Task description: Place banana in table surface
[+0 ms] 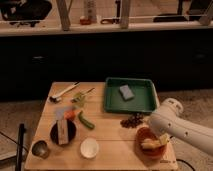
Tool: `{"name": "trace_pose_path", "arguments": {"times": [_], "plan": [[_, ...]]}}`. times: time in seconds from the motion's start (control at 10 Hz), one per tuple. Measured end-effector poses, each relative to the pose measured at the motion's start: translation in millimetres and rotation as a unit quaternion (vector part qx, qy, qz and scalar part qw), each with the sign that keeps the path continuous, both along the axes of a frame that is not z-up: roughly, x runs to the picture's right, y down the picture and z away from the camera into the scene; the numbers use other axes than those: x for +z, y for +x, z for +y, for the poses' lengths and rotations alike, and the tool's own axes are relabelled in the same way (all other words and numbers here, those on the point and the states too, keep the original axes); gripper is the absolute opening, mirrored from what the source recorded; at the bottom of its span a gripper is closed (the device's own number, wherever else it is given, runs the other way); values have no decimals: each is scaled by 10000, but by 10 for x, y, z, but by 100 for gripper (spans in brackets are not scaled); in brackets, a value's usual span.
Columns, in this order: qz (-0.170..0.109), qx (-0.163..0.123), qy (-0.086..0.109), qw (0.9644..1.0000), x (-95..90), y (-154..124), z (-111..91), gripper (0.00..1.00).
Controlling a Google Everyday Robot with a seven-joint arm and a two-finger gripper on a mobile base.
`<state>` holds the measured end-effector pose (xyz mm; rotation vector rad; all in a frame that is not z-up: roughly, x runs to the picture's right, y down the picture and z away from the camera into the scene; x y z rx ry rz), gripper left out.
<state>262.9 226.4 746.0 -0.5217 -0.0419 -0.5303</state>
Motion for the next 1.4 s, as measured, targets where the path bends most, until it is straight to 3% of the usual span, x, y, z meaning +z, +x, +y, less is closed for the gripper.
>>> {"name": "trace_pose_path", "arguments": {"times": [0.5,0.8,1.1,1.3,1.4], "plan": [[420,725,-32,9965,-60,113,23,79],[494,883,-95,9948,-93,136,106,64],[479,936,-137,9944,-107,111,184,76],[458,997,-192,9938,-111,112,270,76],[433,1040,-226,9934,-108,111,319,71]]}}
